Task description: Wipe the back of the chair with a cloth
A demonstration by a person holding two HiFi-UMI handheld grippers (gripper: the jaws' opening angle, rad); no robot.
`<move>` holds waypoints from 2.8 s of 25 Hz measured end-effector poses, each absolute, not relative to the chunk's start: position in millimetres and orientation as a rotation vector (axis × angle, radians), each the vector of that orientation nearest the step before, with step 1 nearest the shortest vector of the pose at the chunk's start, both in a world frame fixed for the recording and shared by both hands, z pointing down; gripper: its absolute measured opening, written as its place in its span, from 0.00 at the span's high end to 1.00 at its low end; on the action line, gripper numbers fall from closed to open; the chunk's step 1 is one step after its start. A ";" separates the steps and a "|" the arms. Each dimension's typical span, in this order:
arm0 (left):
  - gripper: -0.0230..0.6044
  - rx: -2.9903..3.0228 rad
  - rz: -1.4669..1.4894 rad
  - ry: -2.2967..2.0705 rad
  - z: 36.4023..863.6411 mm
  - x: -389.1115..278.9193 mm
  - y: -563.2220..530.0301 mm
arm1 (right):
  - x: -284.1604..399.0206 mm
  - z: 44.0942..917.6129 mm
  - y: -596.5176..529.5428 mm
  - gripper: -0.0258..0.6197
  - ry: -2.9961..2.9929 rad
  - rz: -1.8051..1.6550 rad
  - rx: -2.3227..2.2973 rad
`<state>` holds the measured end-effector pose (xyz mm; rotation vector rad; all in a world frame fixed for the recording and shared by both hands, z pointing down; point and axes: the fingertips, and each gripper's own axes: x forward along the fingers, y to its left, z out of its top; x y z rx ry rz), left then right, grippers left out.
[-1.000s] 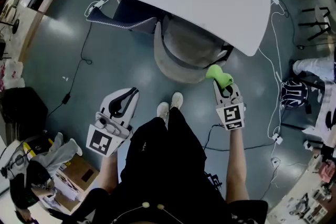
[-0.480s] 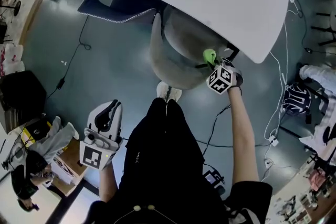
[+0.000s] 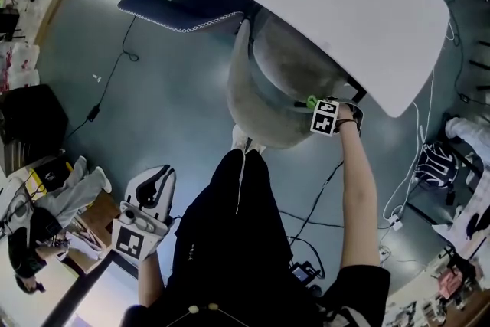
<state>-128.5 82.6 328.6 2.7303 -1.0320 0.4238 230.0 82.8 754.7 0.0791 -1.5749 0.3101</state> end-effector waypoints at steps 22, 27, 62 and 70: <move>0.94 2.745 0.407 -0.950 332.0 -136.2 90.4 | 180.0 674.5 115.9 0.93 -1.840 0.751 -0.010; 0.94 2.750 0.402 -0.934 330.4 -133.3 86.6 | 169.1 643.6 134.3 0.93 -1.908 0.733 -0.031; 0.94 2.676 0.490 -1.059 340.1 -167.9 97.9 | 120.5 764.3 70.3 0.93 -1.764 0.781 0.182; 0.94 2.681 0.467 -1.039 340.6 -164.1 97.7 | 99.2 722.4 80.7 0.93 -1.898 0.919 0.032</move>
